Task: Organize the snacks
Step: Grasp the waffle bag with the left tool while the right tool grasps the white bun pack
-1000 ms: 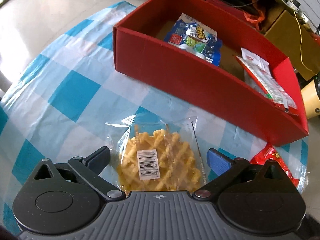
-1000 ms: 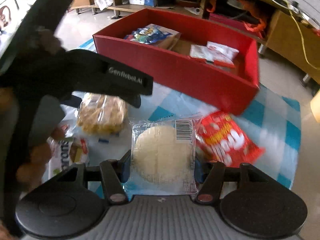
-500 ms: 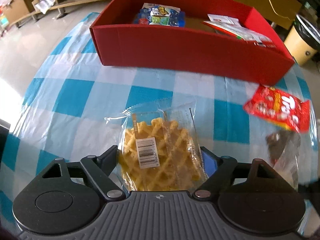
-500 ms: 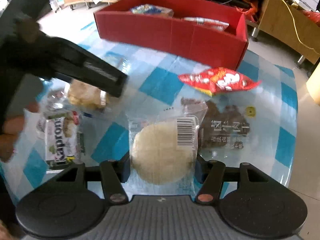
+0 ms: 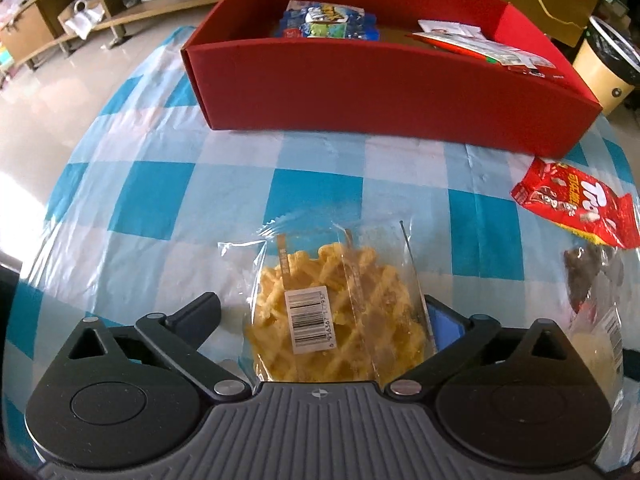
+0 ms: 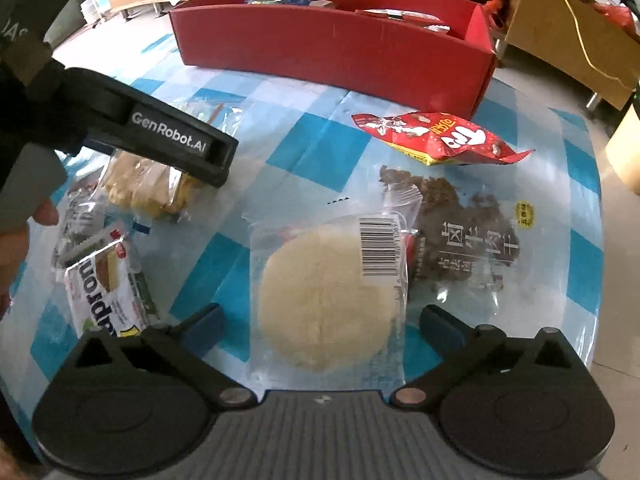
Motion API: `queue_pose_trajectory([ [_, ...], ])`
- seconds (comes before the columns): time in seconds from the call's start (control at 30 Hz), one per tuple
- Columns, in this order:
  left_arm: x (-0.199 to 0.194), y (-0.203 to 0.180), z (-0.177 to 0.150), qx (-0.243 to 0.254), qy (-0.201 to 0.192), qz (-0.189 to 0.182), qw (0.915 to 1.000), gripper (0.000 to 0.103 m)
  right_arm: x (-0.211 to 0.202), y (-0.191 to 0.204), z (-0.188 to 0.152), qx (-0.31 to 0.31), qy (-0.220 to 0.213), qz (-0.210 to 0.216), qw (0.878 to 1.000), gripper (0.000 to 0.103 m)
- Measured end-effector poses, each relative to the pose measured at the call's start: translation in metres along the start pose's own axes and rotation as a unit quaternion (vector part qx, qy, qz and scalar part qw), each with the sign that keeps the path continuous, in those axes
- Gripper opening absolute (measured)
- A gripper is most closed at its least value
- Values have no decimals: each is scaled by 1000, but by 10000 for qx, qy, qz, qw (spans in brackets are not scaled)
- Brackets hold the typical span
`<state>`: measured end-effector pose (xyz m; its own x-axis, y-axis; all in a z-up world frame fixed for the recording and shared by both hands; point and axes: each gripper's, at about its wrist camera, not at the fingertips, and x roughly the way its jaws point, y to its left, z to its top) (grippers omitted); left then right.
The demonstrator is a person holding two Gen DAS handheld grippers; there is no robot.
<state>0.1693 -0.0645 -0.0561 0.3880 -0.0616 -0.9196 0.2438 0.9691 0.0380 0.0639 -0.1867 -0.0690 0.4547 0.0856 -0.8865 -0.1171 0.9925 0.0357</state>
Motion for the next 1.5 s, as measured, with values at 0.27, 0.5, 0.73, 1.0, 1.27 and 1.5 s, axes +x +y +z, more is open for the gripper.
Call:
queue_pose_trajectory([
  [0.27,-5,-1,-7,60,-234,-17,9997,103,0,0,-1,53,-39,-47,10000,103],
  [0.5,-4,-1,-8,50,-285,-7,9996,103,0,0,0,91,-36,-58,9999,103],
  [0.73,-5,-2,-13,48,-407,15,9992,103,0,1,-1,121,-83,-90,9999,103],
  [1.0,-7,-2,-19,42,-573,13,9983,103,-2,1,-3,146,-177,-106,9997,103],
  [1.27,-7,-3,-18,48,-577,9,9983,103,-3,4,-8,459,-439,-305,9975,103],
  [1.5,-8,-3,-19,71,-636,1,9980,103,0,4,-6,653,-517,-392,9958,103],
])
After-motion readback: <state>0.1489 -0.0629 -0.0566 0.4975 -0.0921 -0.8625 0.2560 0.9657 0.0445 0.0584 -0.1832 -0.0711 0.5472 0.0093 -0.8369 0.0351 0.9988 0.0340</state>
